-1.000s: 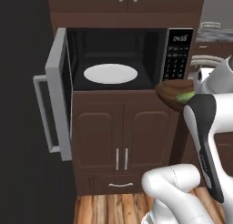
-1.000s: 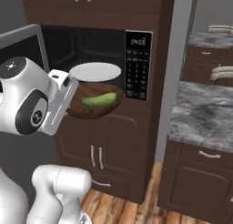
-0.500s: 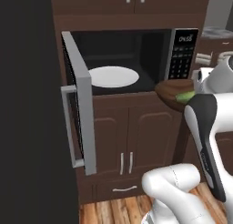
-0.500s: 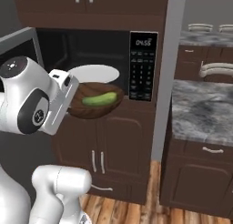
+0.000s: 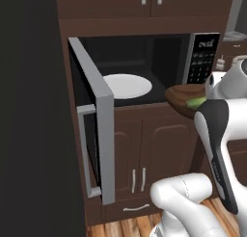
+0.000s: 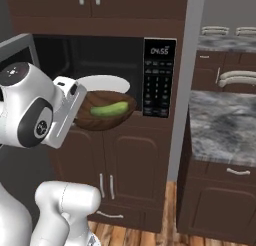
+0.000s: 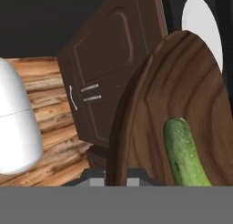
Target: Pick the cucumber from the sink and place it in the bowl. Then pick the bowl and place it in the microwave. Then close the microwave door and press the start button.
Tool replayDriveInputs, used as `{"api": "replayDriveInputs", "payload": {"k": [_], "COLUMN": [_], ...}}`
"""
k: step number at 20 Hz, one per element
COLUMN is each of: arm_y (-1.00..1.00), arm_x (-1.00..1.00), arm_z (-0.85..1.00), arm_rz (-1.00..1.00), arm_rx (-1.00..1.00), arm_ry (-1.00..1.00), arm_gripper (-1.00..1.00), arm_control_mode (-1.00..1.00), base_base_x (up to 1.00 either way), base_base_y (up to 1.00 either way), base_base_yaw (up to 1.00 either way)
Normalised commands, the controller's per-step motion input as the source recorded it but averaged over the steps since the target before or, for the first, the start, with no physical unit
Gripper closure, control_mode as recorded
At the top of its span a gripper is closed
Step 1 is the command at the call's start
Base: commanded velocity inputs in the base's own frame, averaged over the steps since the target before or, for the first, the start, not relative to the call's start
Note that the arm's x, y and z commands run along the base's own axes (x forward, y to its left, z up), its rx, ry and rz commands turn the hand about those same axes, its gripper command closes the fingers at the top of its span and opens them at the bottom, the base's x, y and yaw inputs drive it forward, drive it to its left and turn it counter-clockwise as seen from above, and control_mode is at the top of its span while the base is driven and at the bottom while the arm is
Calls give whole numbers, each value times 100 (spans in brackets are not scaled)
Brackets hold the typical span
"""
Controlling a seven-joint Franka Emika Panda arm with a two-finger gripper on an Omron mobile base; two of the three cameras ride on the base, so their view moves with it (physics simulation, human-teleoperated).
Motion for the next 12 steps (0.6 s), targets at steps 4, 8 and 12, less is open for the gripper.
{"api": "replayDriveInputs", "payload": {"k": [4,8,12], "arm_y": [0,0,0], "arm_x": [0,0,0], "arm_z": [0,0,0], "arm_rz": [0,0,0], "arm_rx": [0,0,0], "arm_ry": [0,0,0], "arm_gripper": [100,100,100], "arm_control_mode": [100,100,100], "base_base_x": [14,0,0], "base_base_y": [16,16,6], "base_base_yaw": [0,0,0]}}
